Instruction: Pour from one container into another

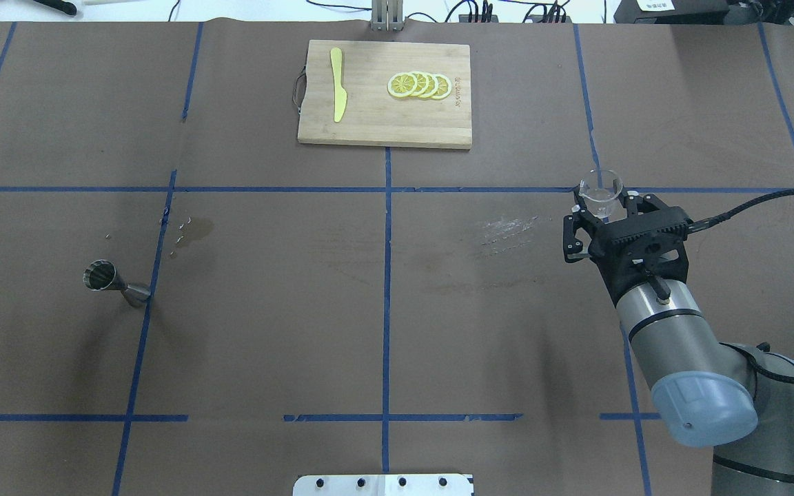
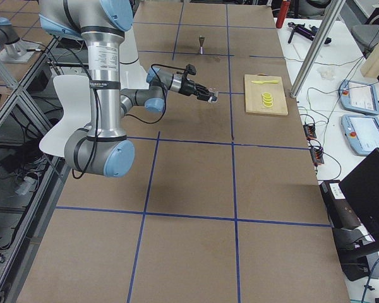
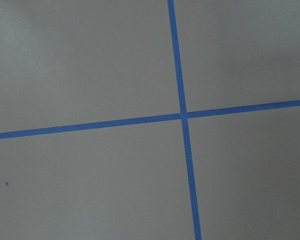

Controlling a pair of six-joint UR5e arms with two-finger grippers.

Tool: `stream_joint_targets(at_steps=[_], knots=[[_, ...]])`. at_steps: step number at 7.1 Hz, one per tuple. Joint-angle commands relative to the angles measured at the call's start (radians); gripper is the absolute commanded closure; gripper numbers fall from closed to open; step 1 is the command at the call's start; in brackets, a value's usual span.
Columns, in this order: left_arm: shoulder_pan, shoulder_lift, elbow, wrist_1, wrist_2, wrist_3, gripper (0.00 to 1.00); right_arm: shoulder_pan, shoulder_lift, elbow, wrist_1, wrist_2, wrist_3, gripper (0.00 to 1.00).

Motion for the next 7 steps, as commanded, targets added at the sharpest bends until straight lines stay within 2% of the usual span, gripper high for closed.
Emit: stream_joint_targets(at_steps=[1,3,5,7], knots=[[-0.001,0.001,0.0,-0.001,0.0,0.0,0.0,-0.001,-0.032,-0.097,0.079,0.001,0.198,1.0],[0.001,-0.001,0.0,-0.001,0.0,0.001,0.0,-0.003,-0.078,-0.144,0.086,0.003,0.365,1.0],[0.001,-0.001,0.0,-0.001,0.0,0.001,0.0,-0.016,-0.095,-0.216,0.106,-0.003,0.412,1.0],[0.001,-0.003,-0.001,-0.001,-0.002,0.001,0.0,-0.058,-0.095,-0.234,0.107,-0.05,0.456,1.0]])
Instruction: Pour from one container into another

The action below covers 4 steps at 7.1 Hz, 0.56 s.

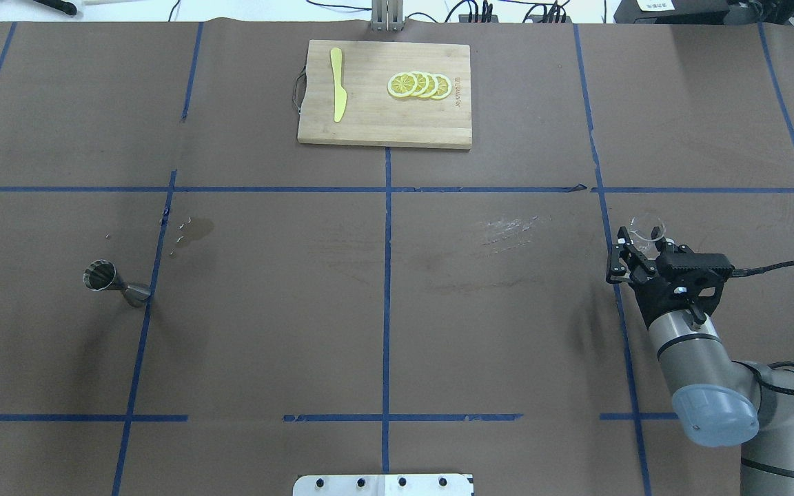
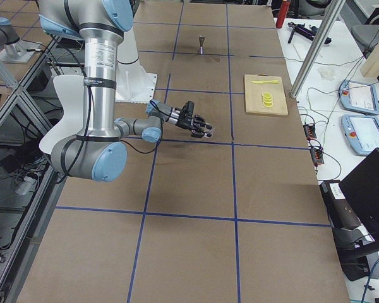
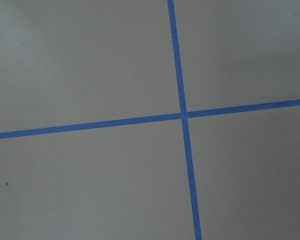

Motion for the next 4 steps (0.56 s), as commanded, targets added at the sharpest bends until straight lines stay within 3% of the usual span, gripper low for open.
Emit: stream_joint_targets(at_steps=[1,4], knots=[[0.0,-0.001,-0.001,0.0,-0.001,0.0,0.0,-0.055,-0.001,-0.047,0.003,-0.08,0.091,1.0],[0.0,-0.004,-0.001,-0.002,-0.001,0.0,0.0,-0.086,0.002,-0.089,0.002,-0.151,0.16,1.0]])
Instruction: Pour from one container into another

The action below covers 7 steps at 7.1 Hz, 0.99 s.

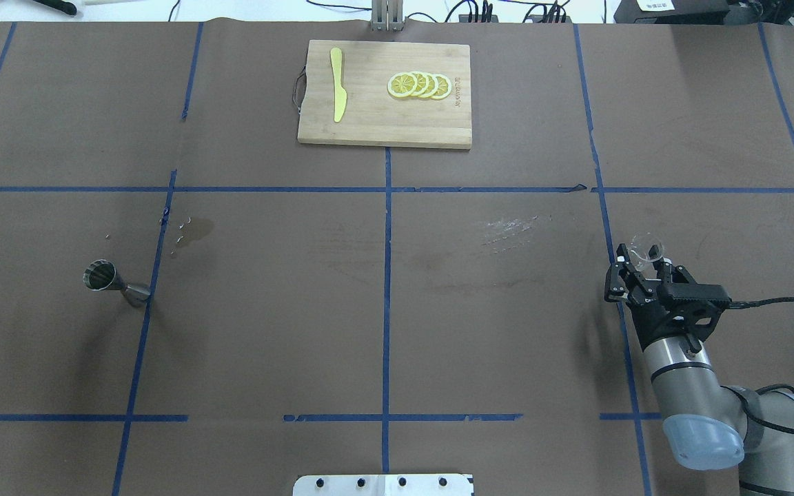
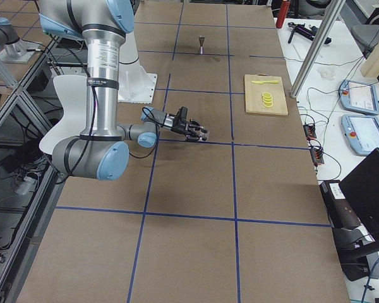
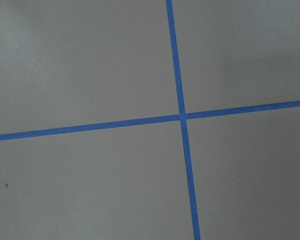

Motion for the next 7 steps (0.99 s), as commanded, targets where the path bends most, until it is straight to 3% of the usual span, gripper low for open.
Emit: stream_joint_targets(at_steps=[1,4,7], knots=[[0.0,-0.001,0.0,-0.001,0.0,0.0,0.0,-0.023,0.014,-0.047,0.0,-0.046,0.021,1.0],[0.0,0.001,0.0,0.0,0.002,0.0,0.0,-0.05,0.015,-0.07,0.001,-0.051,0.05,1.0],[0.0,0.001,0.0,0.0,0.002,0.0,0.0,-0.06,0.015,-0.086,0.05,-0.05,0.056,0.83]])
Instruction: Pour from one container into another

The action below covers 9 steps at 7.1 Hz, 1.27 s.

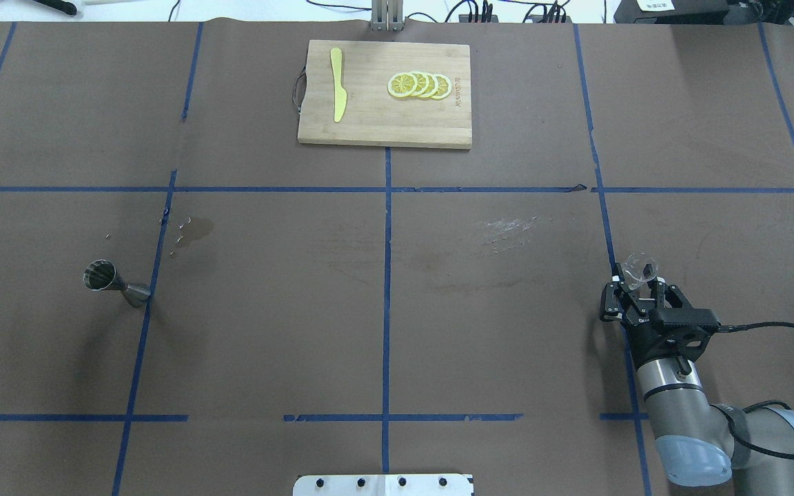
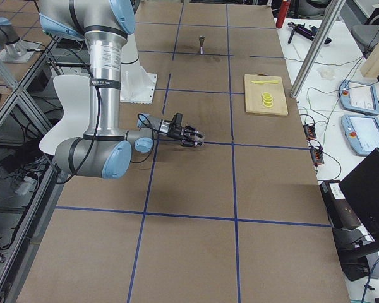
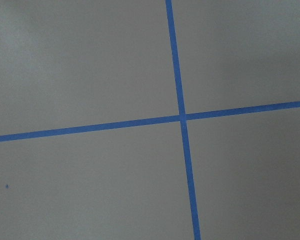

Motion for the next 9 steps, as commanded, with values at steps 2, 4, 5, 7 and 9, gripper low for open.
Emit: stream_joint_targets(at_steps=[2,4,5,7,9], knots=[[0.0,0.0,0.0,-0.001,0.0,0.0,0.0,-0.005,0.002,-0.04,0.058,0.0,0.004,0.64],[0.0,-0.002,0.0,-0.001,0.0,0.0,0.0,-0.005,0.002,-0.04,0.059,-0.001,0.004,0.52],[0.0,-0.002,0.0,-0.001,-0.002,0.0,0.0,-0.005,0.002,-0.04,0.059,-0.001,0.006,0.26],[0.0,-0.003,0.0,-0.001,0.0,0.0,0.0,-0.005,0.014,-0.042,0.059,-0.003,0.021,0.0],[0.0,-0.003,0.0,-0.001,0.0,0.0,0.0,-0.005,0.022,-0.042,0.059,-0.003,0.021,0.0]])
